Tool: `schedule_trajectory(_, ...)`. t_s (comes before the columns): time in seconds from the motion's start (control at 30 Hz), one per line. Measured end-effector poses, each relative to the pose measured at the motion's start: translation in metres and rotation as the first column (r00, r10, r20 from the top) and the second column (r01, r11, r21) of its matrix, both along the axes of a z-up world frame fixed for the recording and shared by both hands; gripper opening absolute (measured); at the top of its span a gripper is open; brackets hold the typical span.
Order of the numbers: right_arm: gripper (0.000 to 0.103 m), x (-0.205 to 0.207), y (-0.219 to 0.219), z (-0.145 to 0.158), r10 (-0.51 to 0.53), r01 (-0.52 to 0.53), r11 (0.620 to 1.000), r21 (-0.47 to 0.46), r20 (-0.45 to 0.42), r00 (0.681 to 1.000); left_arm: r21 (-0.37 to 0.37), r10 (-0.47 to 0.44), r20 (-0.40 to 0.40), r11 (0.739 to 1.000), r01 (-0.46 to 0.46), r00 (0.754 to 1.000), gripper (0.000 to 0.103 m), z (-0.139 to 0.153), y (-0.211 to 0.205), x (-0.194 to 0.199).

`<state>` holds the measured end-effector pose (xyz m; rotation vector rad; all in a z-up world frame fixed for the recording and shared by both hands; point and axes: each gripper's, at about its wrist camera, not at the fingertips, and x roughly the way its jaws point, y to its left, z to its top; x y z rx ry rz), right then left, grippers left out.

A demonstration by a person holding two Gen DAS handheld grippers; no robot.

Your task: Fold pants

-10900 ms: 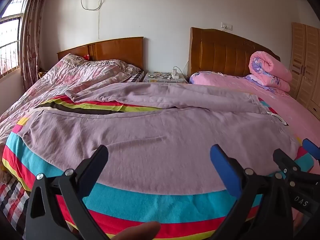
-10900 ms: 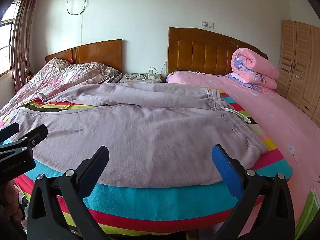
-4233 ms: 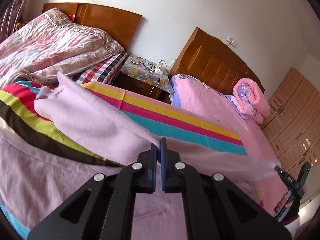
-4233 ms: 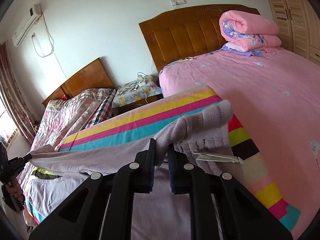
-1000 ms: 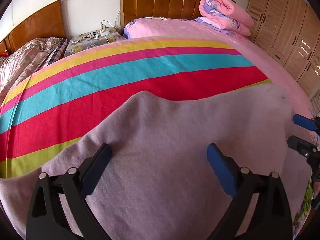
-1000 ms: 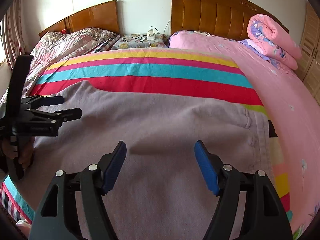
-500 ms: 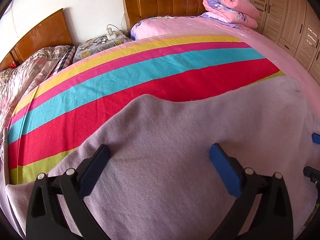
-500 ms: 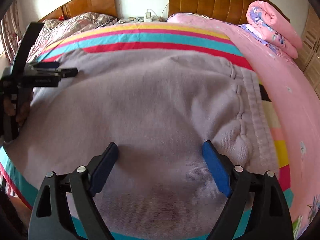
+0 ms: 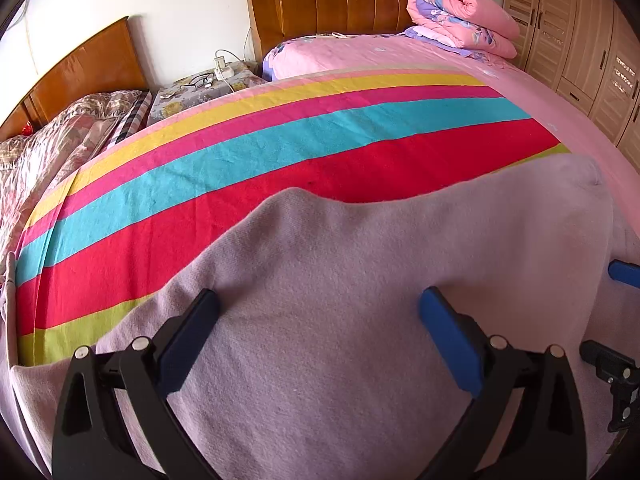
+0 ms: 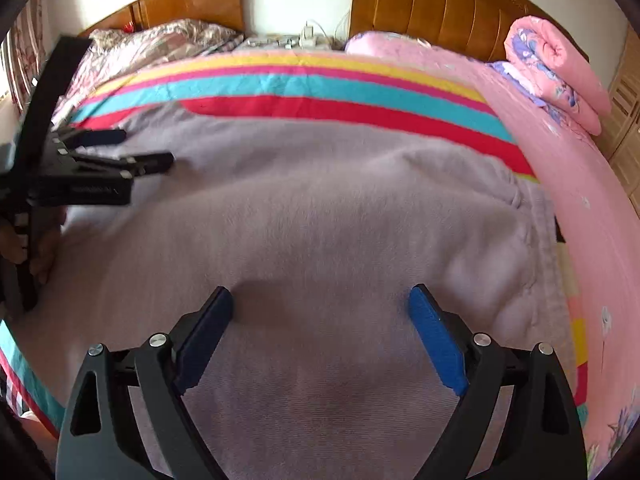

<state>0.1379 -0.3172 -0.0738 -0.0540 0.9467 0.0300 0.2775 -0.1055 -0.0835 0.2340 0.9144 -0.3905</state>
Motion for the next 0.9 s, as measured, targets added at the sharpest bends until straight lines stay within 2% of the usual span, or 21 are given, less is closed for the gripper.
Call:
schedule_trajectory(0.07, 0.09, -0.001, -0.002, 0.0, 0.0, 0.0, 1.0, 0.017, 0.002, 1.0, -0.004, 0.0, -0.001, 1.0, 0.0, 1.0, 0.101, 0.0, 0.0, 0.0)
schedule_trajectory(0.2, 0.09, 0.0, 0.004, 0.006, -0.038, 0.037, 0.999, -0.023, -0.031, 0.999, -0.021, -0.005, -0.007, 1.0, 0.005, 1.0, 0.101, 0.001, 0.002, 0.0)
schedule_trajectory(0.27, 0.09, -0.002, 0.01, 0.018, -0.053, 0.053, 0.998, -0.028, -0.004, 0.999, -0.043, -0.005, -0.003, 0.999, 0.005, 1.0, 0.101, 0.004, 0.006, -0.003)
schedule_trajectory(0.37, 0.09, -0.007, 0.035, 0.044, 0.005, -0.003, 1.0, -0.019, 0.085, 0.996, -0.116, 0.073, 0.014, 0.991, -0.071, 0.997, 0.101, 0.02, 0.029, -0.015)
schedule_trajectory(0.47, 0.09, -0.006, 0.067, 0.058, 0.093, -0.091, 0.996, -0.022, 0.127, 0.988, -0.242, 0.102, 0.019, 0.966, -0.094, 0.995, 0.101, 0.045, 0.061, -0.035)
schedule_trajectory(0.53, 0.09, -0.001, 0.088, 0.061, 0.136, -0.137, 0.991, -0.004, 0.13, 0.982, -0.206, 0.137, 0.051, 0.971, -0.124, 0.989, 0.101, 0.06, 0.078, -0.046)
schedule_trajectory(0.6, 0.09, 0.005, 0.114, 0.065, 0.189, -0.194, 0.981, 0.025, 0.127, 0.974, -0.184, 0.175, 0.115, 0.971, -0.152, 0.978, 0.101, 0.081, 0.104, -0.061)
schedule_trajectory(0.67, 0.09, 0.009, 0.15, 0.072, 0.285, -0.292, 0.956, 0.032, 0.14, 0.948, -0.201, 0.247, 0.156, 0.956, -0.214, 0.956, 0.101, 0.098, 0.147, -0.079)
schedule_trajectory(0.7, 0.09, 0.01, 0.169, 0.077, 0.344, -0.352, 0.936, 0.028, 0.157, 0.926, -0.214, 0.29, 0.153, 0.943, -0.255, 0.945, 0.101, 0.103, 0.173, -0.088)
schedule_trajectory(0.77, 0.09, 0.014, 0.211, 0.087, 0.473, -0.484, 0.875, 0.019, 0.187, 0.861, -0.231, 0.412, 0.149, 0.898, -0.373, 0.899, 0.101, 0.107, 0.234, -0.11)
schedule_trajectory(0.83, 0.09, 0.02, 0.258, 0.094, 0.593, -0.606, 0.796, 0.001, 0.205, 0.779, -0.237, 0.549, 0.134, 0.826, -0.511, 0.825, 0.101, 0.105, 0.296, -0.136)
schedule_trajectory(0.9, 0.09, 0.028, 0.309, 0.1, 0.703, -0.72, 0.694, -0.005, 0.224, 0.675, -0.246, 0.677, 0.104, 0.727, -0.641, 0.728, 0.101, 0.1, 0.357, -0.164)
